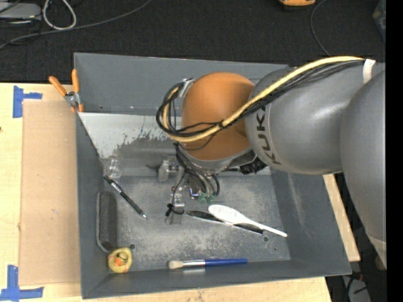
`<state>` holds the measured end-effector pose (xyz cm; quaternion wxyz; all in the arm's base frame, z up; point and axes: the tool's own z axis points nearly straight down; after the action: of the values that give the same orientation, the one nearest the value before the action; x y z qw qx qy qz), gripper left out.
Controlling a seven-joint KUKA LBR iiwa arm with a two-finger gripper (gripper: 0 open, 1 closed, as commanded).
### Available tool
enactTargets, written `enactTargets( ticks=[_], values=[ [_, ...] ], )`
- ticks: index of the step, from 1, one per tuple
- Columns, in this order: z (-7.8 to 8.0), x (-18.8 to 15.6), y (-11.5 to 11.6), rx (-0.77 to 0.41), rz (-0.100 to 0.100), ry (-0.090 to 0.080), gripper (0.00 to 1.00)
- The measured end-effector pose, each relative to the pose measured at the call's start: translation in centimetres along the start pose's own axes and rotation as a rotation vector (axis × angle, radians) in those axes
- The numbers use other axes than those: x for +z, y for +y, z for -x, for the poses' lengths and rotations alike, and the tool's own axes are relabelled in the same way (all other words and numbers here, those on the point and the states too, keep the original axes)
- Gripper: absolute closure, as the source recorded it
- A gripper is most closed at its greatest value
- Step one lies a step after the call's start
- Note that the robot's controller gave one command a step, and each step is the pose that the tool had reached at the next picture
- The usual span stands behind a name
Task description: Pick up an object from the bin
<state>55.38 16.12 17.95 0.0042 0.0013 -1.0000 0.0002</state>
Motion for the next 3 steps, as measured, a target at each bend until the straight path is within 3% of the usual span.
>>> enactTargets(
  ticks=[1,2,3],
  values=[
    [0.2,-0.3,-0.1,0.003,0.001,-0.006,0.00],
    [-1.8,7.2,-8.1,-0.120,0.001,-0.007,0.00],
    [-2.0,6.2,-11.1,0.098,0.006,-0.013,0.00]
  ],
)
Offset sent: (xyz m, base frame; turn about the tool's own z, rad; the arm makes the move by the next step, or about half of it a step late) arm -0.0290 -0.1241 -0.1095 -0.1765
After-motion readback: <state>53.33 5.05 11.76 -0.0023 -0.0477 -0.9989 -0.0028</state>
